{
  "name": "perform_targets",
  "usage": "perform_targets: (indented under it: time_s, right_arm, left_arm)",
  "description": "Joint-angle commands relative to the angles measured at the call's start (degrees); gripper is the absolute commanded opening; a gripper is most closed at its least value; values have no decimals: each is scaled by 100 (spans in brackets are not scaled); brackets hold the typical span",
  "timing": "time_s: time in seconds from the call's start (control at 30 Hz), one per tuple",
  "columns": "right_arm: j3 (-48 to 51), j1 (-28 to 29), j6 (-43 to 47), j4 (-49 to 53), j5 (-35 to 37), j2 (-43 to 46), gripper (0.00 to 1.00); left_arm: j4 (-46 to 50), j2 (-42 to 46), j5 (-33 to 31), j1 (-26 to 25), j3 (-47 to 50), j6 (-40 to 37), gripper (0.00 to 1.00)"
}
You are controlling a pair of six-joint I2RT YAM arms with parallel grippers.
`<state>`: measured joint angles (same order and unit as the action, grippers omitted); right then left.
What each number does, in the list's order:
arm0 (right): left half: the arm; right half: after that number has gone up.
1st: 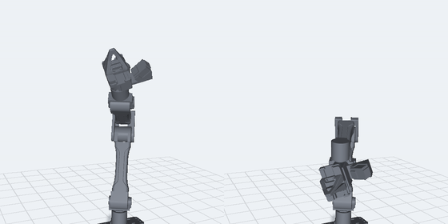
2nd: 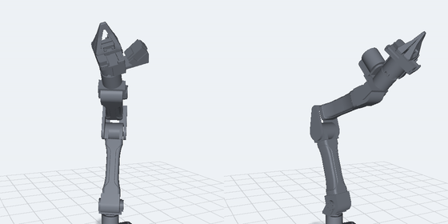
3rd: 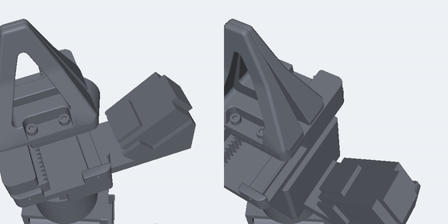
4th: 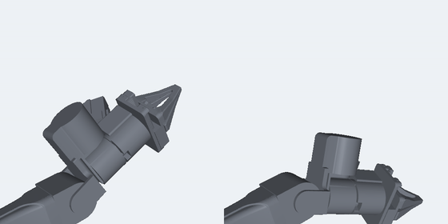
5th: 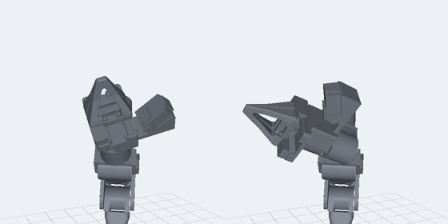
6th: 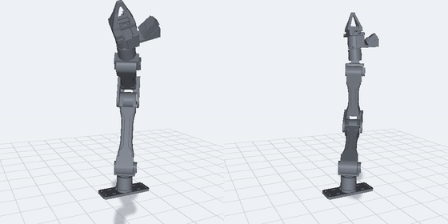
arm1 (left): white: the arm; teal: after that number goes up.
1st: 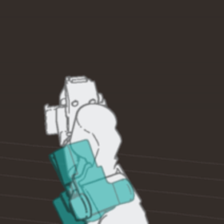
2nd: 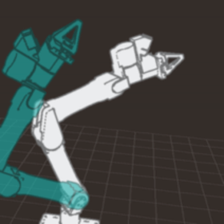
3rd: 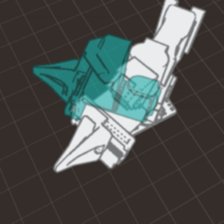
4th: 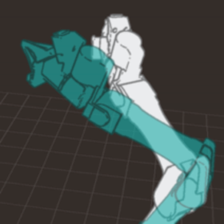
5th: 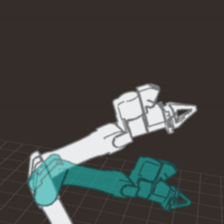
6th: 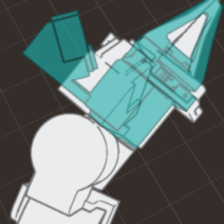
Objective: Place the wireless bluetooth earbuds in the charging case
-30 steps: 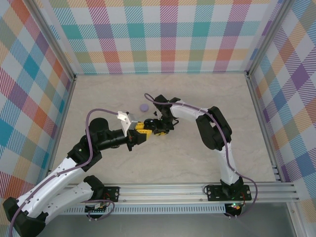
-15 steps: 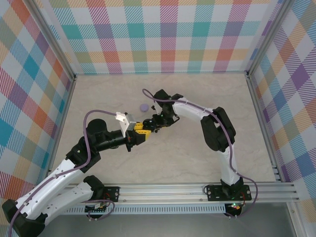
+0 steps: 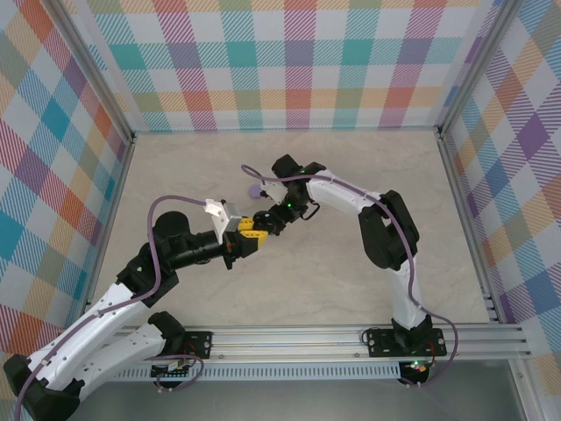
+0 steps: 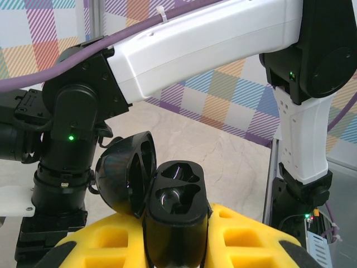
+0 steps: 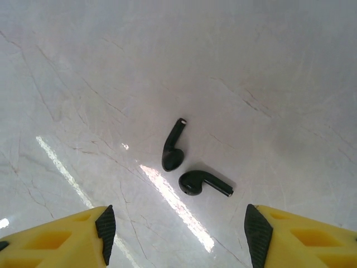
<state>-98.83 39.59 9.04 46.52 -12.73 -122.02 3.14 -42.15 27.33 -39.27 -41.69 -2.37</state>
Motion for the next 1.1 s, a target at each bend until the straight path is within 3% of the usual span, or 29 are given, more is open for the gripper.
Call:
perform_targets:
  time_s: [0.0, 0.47, 0.77, 1.07]
  right_arm:
    - [-211, 31, 522, 178, -290, -254, 65]
    - [-504, 136, 731, 296, -21, -738, 63]
    - [-364, 153, 646, 338, 304, -755, 47]
    - [-181, 180, 353, 244, 728, -714, 40]
  left_arm:
    - [47, 16, -43, -63, -68, 17, 6]
    - [115, 40, -53, -63, -94, 14, 6]
    - [135, 76, -105, -61, -66, 17, 5]
    - [140, 84, -124, -57, -35, 25, 5]
